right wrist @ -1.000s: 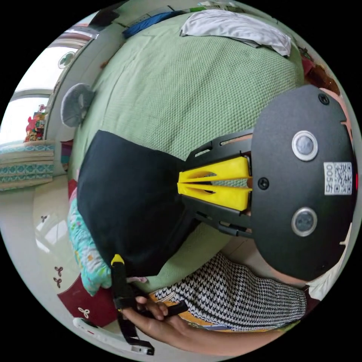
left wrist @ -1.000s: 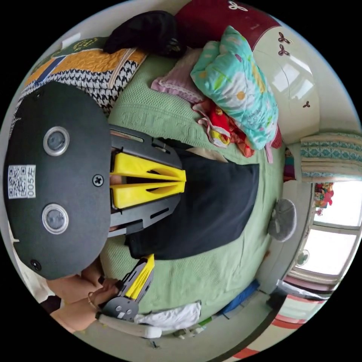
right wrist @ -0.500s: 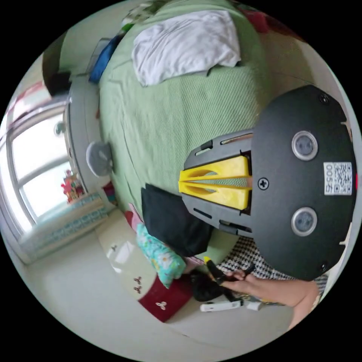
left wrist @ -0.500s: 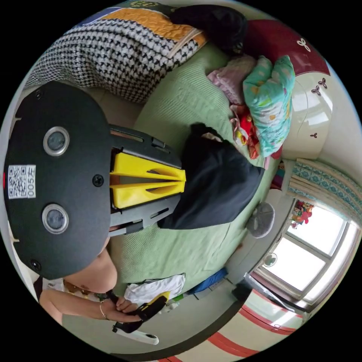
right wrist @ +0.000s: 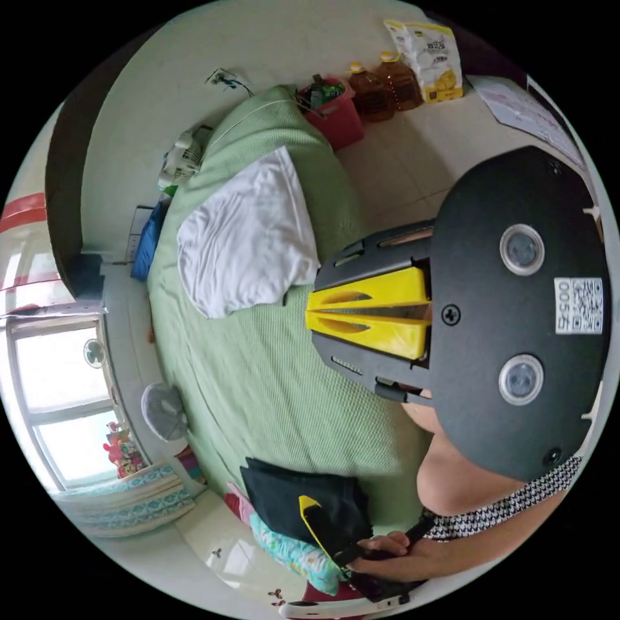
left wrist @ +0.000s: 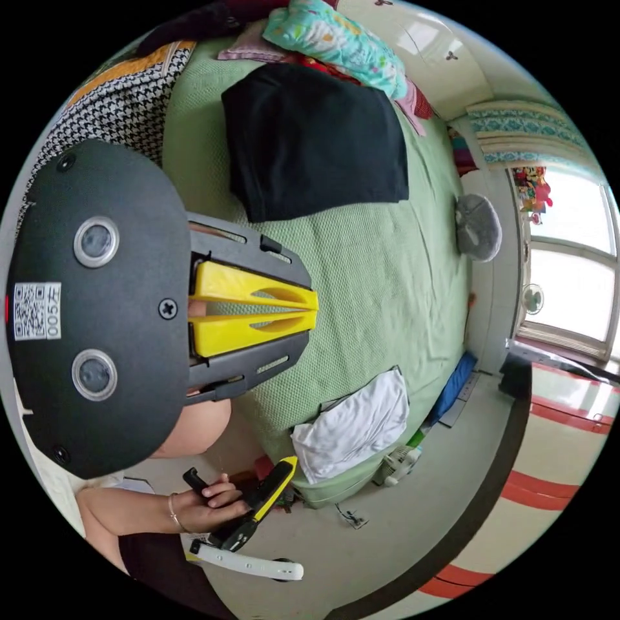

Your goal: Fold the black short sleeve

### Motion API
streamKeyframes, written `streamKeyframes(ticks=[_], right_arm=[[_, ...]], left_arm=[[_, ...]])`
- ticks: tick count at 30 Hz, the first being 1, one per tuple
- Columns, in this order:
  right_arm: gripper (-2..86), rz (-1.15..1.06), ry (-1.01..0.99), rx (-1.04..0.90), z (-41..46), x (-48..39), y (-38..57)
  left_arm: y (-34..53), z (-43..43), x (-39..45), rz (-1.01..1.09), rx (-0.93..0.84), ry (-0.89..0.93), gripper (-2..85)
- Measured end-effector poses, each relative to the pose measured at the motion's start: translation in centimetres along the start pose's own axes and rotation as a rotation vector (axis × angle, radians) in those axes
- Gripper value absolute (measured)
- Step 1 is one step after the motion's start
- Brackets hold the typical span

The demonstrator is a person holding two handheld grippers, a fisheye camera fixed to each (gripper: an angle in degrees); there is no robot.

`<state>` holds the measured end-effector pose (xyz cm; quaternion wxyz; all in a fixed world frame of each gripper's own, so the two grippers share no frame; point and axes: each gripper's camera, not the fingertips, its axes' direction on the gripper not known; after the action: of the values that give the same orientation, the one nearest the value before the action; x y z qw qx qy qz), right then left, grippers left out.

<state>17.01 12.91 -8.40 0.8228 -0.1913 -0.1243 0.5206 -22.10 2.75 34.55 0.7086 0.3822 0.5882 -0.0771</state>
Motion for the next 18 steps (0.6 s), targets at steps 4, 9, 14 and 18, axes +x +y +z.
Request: streamKeyframes(ticks=[4,9,14,18], right_arm=[[-1.0,-0.019,-0.009,-0.006,1.1,1.0,0.3],[-1.0,-0.003,0.057,0.070,2.1,0.2,-0.9],[-0.6,0.067,0.073,0.154,3.0,-0.3,-2.5],[1.8,0.143,0.030,0.105,4.9,-0.3,-4.2]], left_arm=[[-1.4,5.1,2.1,-0.016,-0.062,-0.011,-0.7],[-5.9,10.3,4.2,0.013,-0.083,0.006,-0.6],[-12.2,17.1,7.8,0.126,-0.023,0.017,-0.5],[-14.8,22.6,9.2,0.150,-0.119,-0.022,-0.6]])
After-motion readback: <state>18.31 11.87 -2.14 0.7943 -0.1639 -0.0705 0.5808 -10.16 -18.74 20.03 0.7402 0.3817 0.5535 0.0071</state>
